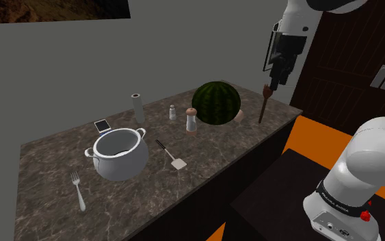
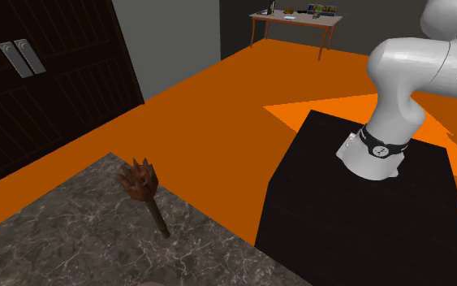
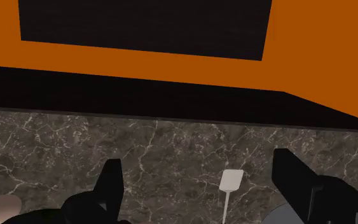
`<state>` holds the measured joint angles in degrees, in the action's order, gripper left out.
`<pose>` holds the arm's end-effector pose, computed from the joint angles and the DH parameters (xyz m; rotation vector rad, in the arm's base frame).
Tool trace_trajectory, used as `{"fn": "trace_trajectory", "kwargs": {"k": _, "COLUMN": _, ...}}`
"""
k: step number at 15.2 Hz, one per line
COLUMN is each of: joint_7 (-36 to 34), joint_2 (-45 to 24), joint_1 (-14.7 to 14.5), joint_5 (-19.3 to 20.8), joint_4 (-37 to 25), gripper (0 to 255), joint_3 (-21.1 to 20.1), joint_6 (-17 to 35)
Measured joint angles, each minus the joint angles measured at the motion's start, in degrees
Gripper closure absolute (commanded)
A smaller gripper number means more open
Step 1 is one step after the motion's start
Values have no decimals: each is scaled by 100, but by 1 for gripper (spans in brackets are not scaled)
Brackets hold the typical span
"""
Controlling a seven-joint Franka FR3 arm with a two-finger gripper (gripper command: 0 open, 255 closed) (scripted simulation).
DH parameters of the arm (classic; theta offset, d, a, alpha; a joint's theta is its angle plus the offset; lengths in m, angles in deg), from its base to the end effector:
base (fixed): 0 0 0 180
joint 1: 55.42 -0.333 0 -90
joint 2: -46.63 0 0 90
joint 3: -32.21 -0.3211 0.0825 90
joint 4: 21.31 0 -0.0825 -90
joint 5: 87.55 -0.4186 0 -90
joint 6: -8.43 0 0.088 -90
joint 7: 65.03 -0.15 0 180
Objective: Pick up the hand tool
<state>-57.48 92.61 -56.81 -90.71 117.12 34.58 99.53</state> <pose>0.3327 0.0009 0.5282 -3.0491 -0.1922 0.0278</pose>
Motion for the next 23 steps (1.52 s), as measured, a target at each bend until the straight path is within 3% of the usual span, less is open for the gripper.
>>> {"fn": "trace_trajectory", "kwargs": {"k": 3, "joint_7": 120, "joint_2": -87, "joint_1": 54, "joint_5": 105, "joint_4": 20, "gripper": 0, "joint_3": 105, "joint_6": 120}}
{"fn": "trace_trajectory", "kwargs": {"k": 15, "joint_7": 1230, "joint_2": -1520, "joint_1": 484, "joint_5": 870, "joint_4": -82, "gripper": 0, "joint_3": 1122, "joint_6": 1668}}
{"fn": "trace_trajectory", "kwargs": {"k": 23, "joint_7": 2052, "joint_2": -2943, "joint_1": 638, "joint_5": 934, "joint_4": -814, "gripper": 0, "joint_3": 1827, "joint_6": 2563}}
